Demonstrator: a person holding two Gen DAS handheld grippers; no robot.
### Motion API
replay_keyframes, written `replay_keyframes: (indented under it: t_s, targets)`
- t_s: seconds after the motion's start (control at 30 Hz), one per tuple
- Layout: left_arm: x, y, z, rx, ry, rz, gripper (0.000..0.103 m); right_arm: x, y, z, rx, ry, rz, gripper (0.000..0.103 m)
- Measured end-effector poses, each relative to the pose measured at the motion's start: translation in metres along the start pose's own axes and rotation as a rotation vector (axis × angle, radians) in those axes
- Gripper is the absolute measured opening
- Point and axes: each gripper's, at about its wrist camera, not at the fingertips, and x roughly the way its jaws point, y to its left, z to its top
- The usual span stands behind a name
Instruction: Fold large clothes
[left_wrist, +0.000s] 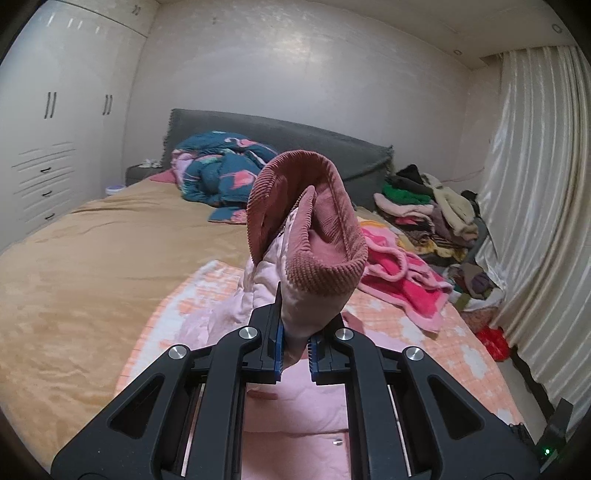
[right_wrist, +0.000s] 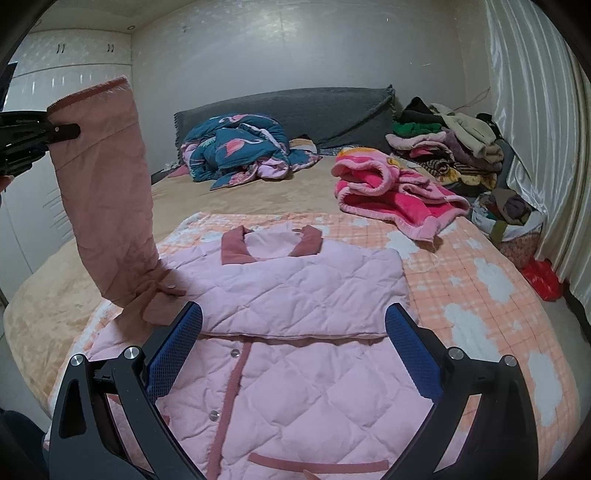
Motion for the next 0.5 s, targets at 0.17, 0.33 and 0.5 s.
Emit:
replay_keyframes:
  t_s: [0.17, 0.33, 0.5]
  targets:
    - [0.019, -0.021, -0.008, 0.010, 0.034, -0.035, 0.003, 0.001, -0.015, -0.006, 0.018, 0.010, -0.015, 0.099]
    - [0.037, -0.044, -0.019, 0.038, 0.070, -0.066, 0.003, 0.004, -0.031, -0.012, 0.050, 0.014, -0.040, 0.099]
    - [0.053, -0.059, -0.032, 0.060, 0.111, -0.093, 0.003, 0.004, -0.049, -0.015, 0.091, 0.011, -0.056, 0.099]
